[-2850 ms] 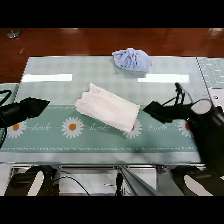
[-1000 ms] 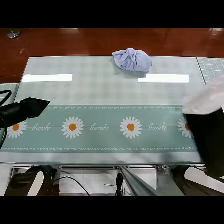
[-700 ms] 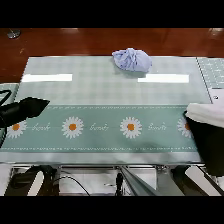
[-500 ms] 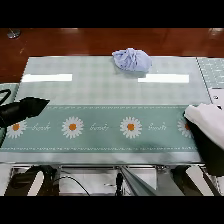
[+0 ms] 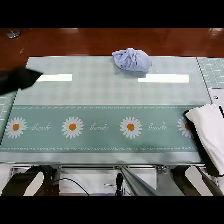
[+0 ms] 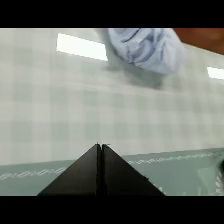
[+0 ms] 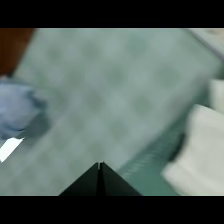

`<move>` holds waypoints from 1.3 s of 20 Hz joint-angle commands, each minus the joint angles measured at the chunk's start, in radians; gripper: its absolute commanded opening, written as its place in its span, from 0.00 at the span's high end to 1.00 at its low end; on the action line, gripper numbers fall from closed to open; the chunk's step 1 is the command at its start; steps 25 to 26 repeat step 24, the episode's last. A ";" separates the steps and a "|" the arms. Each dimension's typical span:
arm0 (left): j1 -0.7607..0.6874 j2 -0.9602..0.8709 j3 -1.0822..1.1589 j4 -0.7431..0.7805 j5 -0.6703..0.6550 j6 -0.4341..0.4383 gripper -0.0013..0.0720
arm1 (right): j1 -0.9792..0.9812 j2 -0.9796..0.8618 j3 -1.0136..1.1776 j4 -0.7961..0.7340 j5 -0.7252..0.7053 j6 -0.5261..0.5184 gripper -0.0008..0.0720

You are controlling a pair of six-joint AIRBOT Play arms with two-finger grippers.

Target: Fold the shirts.

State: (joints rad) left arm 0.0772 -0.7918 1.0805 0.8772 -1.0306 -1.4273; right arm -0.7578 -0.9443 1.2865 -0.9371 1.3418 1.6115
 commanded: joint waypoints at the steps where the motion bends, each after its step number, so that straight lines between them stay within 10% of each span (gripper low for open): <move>1: -0.125 -0.276 0.347 -0.027 -0.110 0.072 0.92 | 0.418 -0.080 0.010 0.154 -0.253 -0.198 0.96; 3: -0.251 -0.375 0.383 0.130 -0.145 0.057 0.92 | 0.674 -0.153 0.009 -0.185 -0.243 -0.175 0.96; 7: -0.383 -0.481 0.144 0.515 -0.072 -0.182 0.91 | 0.930 -0.318 -0.091 -0.798 -0.193 0.254 0.96; 26: -0.358 -0.525 0.080 0.521 -0.057 -0.217 0.91 | 0.938 -0.378 -0.129 -0.826 -0.194 0.299 0.96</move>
